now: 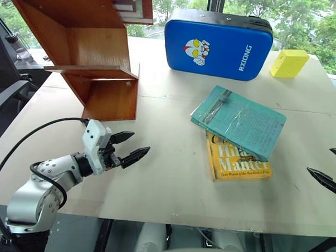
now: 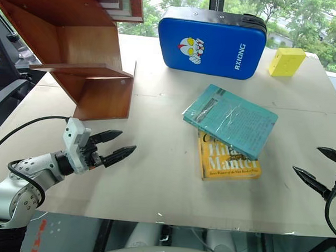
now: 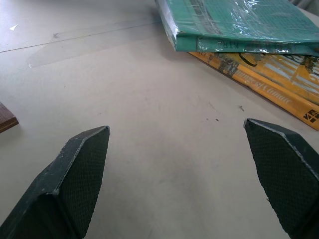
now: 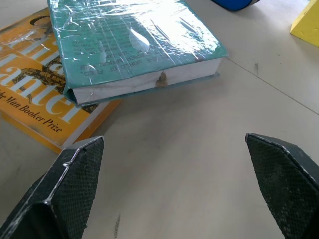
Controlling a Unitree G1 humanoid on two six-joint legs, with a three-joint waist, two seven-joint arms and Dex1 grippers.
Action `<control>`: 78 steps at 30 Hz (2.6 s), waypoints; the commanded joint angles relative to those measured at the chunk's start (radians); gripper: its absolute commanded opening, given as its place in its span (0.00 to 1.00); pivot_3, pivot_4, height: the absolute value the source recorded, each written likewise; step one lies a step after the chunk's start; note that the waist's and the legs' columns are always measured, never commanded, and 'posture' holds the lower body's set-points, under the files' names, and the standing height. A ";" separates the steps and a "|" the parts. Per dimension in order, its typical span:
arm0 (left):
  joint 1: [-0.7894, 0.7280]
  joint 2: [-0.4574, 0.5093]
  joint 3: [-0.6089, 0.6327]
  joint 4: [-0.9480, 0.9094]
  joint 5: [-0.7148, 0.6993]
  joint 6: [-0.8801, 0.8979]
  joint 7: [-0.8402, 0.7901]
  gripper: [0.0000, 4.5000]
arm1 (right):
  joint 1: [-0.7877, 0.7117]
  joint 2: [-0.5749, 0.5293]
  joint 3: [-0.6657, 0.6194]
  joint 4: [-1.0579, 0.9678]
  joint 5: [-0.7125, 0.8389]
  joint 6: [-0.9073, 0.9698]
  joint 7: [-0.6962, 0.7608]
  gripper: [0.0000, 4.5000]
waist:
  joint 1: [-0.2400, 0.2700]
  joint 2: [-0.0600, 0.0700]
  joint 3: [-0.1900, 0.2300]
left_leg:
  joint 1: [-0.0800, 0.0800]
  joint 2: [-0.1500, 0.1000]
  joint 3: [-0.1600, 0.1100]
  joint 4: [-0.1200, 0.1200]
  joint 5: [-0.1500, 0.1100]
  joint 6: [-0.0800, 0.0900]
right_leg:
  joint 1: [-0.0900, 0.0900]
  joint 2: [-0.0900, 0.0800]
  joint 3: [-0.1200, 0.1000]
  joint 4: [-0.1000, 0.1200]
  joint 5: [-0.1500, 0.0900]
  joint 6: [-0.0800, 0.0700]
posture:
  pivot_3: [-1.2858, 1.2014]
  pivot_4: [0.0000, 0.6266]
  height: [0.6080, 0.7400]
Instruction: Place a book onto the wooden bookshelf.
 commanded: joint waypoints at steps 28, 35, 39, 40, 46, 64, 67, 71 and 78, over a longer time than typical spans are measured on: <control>-0.065 0.036 -0.086 -0.211 -0.075 -0.063 -0.102 1.00 | -1.268 0.016 0.910 0.708 -0.494 0.211 -0.310 0.01 | -0.016 0.004 0.002 | -0.001 0.000 0.002 0.004 0.000 0.000 | -0.001 0.010 0.002 0.000 0.003 0.001 | 0.52 0.24 1.00; -0.003 0.047 -0.047 -0.212 -0.060 -0.095 -0.115 1.00 | -1.513 0.140 1.022 1.152 -0.588 -0.001 -0.042 0.01 | -0.014 0.005 0.004 | -0.002 0.000 0.002 0.003 0.000 0.000 | -0.001 0.010 0.002 -0.001 0.005 0.003 | 0.52 0.24 1.00; 0.052 0.050 -0.021 -0.209 -0.046 -0.117 -0.114 1.00 | -1.540 0.163 1.036 1.177 -0.615 -0.046 0.049 0.01 | -0.015 0.006 0.004 | -0.003 0.001 0.002 0.003 0.000 0.000 | -0.001 0.010 0.001 -0.001 0.005 0.004 | 0.52 0.24 1.00; 0.065 0.049 -0.016 -0.209 -0.041 -0.122 -0.115 1.00 | -1.538 0.166 1.029 1.157 -0.612 -0.041 0.062 0.01 | -0.016 0.006 0.005 | -0.003 0.001 0.001 0.003 0.000 0.000 | -0.001 0.010 0.001 -0.001 0.005 0.004 | 0.52 0.24 1.00; 0.120 0.047 -0.020 -0.208 -0.022 -0.137 -0.113 1.00 | -1.407 0.159 1.000 0.802 -0.570 0.120 0.102 0.01 | -0.015 0.007 0.005 | -0.002 0.001 0.001 0.003 0.000 0.000 | -0.001 0.008 0.000 0.001 0.005 0.003 | 0.52 0.24 1.00; -0.113 -0.009 -0.031 -0.022 -0.426 0.500 0.185 1.00 | -0.337 -0.002 0.109 -0.107 0.066 0.070 0.326 0.72 | 0.006 0.008 0.005 | -0.005 0.000 -0.007 0.005 0.000 0.001 | 0.002 0.006 -0.009 0.000 0.004 0.008 | 0.52 0.24 1.00; -0.156 -0.046 -0.003 0.048 -0.547 0.606 0.259 1.00 | -0.203 0.032 0.027 -0.209 0.124 0.071 0.295 1.00 | -0.013 0.008 0.005 | 0.000 0.000 -0.006 0.005 0.000 0.001 | 0.005 0.007 -0.006 0.002 0.004 0.008 | 0.52 0.24 1.00; -0.230 -0.128 -0.002 0.176 -0.671 0.722 0.419 1.00 | -0.102 0.067 -0.018 -0.269 0.172 0.069 0.259 1.00 | -0.011 0.005 0.004 | 0.008 0.001 -0.005 0.007 0.000 0.001 | 0.011 0.007 -0.006 0.003 0.001 0.005 | 0.52 0.24 1.00; -0.379 -0.371 -0.023 0.386 -0.755 0.748 0.709 1.00 | -0.053 0.087 -0.012 -0.313 0.219 0.070 0.174 1.00 | 0.009 0.003 0.003 | 0.014 -0.001 -0.005 0.007 0.000 0.001 | 0.019 -0.001 -0.007 0.002 0.003 0.002 | 0.52 0.24 1.00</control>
